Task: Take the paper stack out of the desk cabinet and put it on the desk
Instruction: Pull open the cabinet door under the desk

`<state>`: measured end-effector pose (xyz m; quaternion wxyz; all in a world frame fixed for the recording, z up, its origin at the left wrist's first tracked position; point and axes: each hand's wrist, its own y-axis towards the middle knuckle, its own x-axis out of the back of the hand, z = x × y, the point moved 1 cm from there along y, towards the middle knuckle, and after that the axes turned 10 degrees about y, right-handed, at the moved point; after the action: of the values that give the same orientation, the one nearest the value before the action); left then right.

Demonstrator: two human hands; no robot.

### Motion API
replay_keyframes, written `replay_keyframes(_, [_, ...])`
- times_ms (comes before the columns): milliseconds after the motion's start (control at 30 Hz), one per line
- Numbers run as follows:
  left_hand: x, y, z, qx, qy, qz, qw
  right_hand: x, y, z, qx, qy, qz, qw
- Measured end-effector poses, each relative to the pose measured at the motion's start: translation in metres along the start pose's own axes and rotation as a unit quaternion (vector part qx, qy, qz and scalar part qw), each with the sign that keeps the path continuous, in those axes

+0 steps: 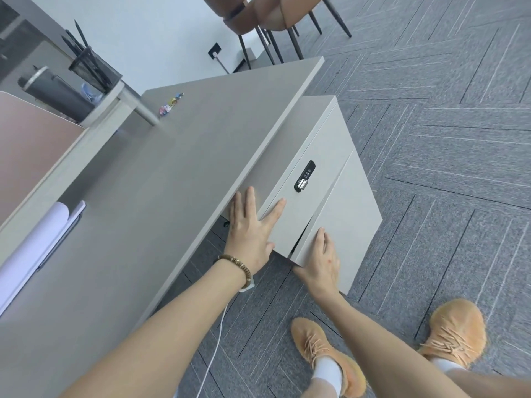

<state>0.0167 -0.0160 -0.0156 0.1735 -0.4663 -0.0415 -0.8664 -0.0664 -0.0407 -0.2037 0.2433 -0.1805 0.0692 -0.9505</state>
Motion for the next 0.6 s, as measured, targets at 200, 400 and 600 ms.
replay_keyframes(200, [0.008,-0.002,-0.003,0.018,0.006,0.031,0.999,0.048,-0.018,-0.03,0.06,-0.062,0.012,0.996])
replay_keyframes(400, [0.021,-0.003,-0.009,0.033,0.005,0.063,0.997,0.113,-0.031,-0.044,0.076,-0.131,0.027,0.988])
replay_keyframes(600, [0.036,-0.006,-0.021,0.048,0.02,0.108,0.993,0.177,-0.039,-0.051,0.058,-0.103,0.064,0.991])
